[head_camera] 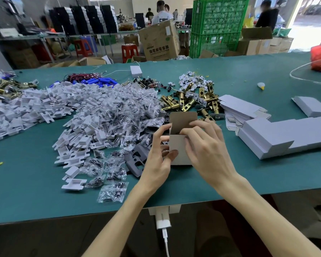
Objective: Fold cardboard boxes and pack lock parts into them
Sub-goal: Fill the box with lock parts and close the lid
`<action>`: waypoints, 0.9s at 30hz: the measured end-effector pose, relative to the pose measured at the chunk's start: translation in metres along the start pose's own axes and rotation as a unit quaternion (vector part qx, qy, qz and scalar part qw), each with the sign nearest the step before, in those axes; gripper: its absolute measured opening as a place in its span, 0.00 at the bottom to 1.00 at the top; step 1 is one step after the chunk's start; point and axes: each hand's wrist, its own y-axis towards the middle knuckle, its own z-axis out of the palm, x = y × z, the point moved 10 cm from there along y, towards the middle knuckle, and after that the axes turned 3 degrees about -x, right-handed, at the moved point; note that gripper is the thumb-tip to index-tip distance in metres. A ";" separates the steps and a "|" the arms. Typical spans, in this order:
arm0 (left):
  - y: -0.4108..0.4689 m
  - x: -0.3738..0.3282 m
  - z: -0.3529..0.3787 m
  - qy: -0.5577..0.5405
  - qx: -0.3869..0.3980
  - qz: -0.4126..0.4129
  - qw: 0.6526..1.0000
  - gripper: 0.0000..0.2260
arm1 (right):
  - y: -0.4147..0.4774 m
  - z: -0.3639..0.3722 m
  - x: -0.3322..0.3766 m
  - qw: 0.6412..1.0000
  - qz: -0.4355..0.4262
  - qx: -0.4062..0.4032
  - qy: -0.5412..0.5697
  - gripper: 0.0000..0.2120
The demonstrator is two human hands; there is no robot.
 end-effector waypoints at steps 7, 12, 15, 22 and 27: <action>-0.001 0.006 0.001 0.002 0.013 -0.009 1.000 0.32 | -0.011 -0.005 -0.013 0.994 0.061 -0.060 0.074 0.12; 0.000 0.009 -0.001 -0.001 0.007 -0.020 1.000 0.30 | -0.017 -0.001 -0.029 0.965 0.142 -0.066 0.211 0.17; 0.000 0.009 -0.001 0.000 0.004 -0.022 1.000 0.30 | -0.019 0.001 -0.032 0.961 0.151 -0.064 0.222 0.16; 0.000 0.006 -0.002 0.000 0.000 -0.022 1.000 0.30 | -0.026 0.017 -0.045 0.887 0.258 -0.048 0.379 0.13; 0.000 0.005 -0.001 -0.002 0.003 -0.019 1.000 0.30 | -0.028 0.023 -0.051 0.862 0.287 -0.059 0.414 0.08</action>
